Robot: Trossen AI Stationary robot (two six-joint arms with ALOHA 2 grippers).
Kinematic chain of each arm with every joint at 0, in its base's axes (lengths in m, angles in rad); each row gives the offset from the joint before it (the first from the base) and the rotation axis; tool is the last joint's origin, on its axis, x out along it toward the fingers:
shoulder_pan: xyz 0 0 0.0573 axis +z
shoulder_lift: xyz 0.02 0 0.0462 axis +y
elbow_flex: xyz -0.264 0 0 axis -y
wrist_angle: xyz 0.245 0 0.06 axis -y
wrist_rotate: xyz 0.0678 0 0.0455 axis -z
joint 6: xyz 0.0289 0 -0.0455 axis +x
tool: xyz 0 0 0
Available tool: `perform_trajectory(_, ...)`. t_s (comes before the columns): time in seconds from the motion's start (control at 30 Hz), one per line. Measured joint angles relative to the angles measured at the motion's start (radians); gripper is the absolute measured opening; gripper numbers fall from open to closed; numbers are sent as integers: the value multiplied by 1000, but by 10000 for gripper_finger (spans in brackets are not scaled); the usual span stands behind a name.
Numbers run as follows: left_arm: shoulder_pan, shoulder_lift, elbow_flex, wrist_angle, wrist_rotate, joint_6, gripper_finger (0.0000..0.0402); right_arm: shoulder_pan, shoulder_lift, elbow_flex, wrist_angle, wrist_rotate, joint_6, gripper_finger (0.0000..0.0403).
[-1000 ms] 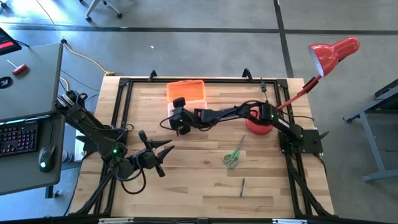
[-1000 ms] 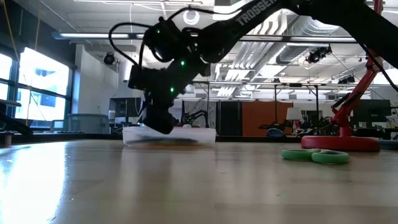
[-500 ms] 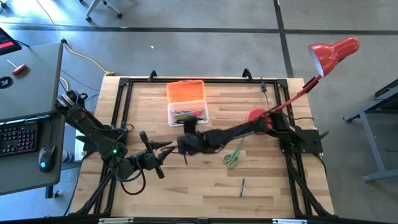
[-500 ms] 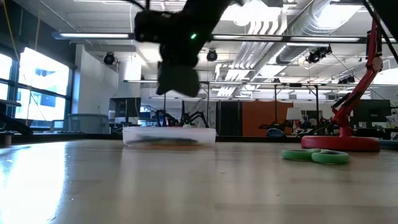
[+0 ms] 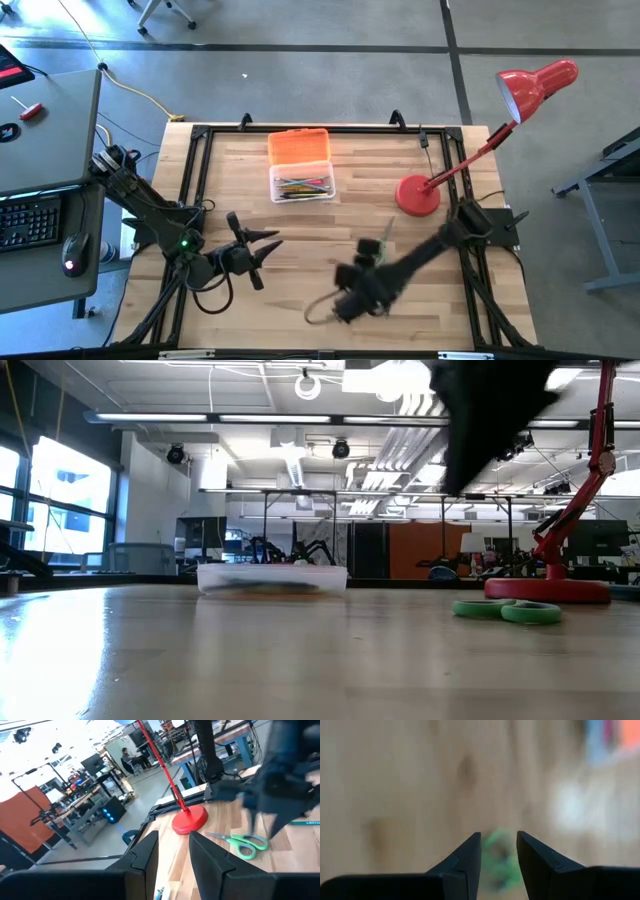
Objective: Pick & place school supplies into a supply box
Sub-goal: Put the dark green crayon into the orange supply box
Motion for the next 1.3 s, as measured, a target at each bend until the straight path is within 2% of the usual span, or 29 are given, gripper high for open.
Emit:
perform_trajectory(0.13, 0, 0, 0, 2, -5, -4, 140, 99, 0, 0, -76, -222, 317, 103)
perform_trajectory(0.2, 0, 0, 0, 2, -5, -5, 140, 141, 0, -7, -65, -292, 471, 103)
perform_trajectory(0.37, 0, 0, 0, 32, -5, -5, 140, 231, 0, -50, -1, -343, 773, 103)
perform_trajectory(0.6, 0, 0, 0, 58, -5, -5, 140, 248, -1, -112, 0, -335, 963, 103)
perform_trajectory(0.73, 0, 0, 0, 79, -5, -5, 140, 215, -1, -193, 21, -382, 1038, 103)
perform_trajectory(0.9, 0, 0, 0, 90, -5, -4, 140, 177, 0, -278, 76, -421, 1039, 103)
perform_trajectory(1.3, 0, 0, 0, 90, -5, -1, 140, 152, -30, -294, 19, -409, 1032, 103)
